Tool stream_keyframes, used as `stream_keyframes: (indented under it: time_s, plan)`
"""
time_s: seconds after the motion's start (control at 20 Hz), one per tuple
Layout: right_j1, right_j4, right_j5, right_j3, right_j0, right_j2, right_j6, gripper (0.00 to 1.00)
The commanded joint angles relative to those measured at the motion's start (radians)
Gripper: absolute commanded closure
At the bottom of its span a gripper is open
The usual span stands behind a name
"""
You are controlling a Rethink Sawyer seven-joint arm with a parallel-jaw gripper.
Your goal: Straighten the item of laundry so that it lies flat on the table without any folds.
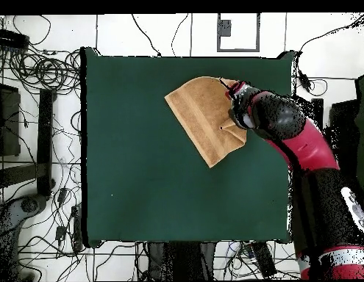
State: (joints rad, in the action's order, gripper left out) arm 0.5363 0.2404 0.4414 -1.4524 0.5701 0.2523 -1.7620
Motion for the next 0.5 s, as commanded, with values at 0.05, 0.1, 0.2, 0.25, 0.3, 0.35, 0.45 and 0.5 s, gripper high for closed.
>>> stream_keyframes:
  time_s: [0.05, 0.1, 0.2, 0.25, 0.3, 0.35, 0.45, 0.5]
  plan:
    - [-0.080, 0.110, -0.110, -0.148, -0.036, 0.089, -0.292, 1.00]
    - [-0.088, 0.110, -0.121, -0.141, -0.034, 0.089, -0.287, 1.00]
    - [-0.098, 0.096, -0.146, -0.133, -0.026, 0.097, -0.262, 1.00]
    - [-0.101, 0.083, -0.159, -0.133, -0.019, 0.105, -0.241, 1.00]
    - [-0.104, 0.070, -0.172, -0.132, -0.012, 0.112, -0.220, 1.00]
    - [-0.106, 0.057, -0.186, -0.131, -0.005, 0.119, -0.200, 1.00]
    - [-0.128, 0.039, -0.215, -0.137, 0.043, 0.184, -0.157, 1.00]
    - [-0.136, 0.029, -0.229, -0.145, 0.068, 0.219, -0.138, 1.00]
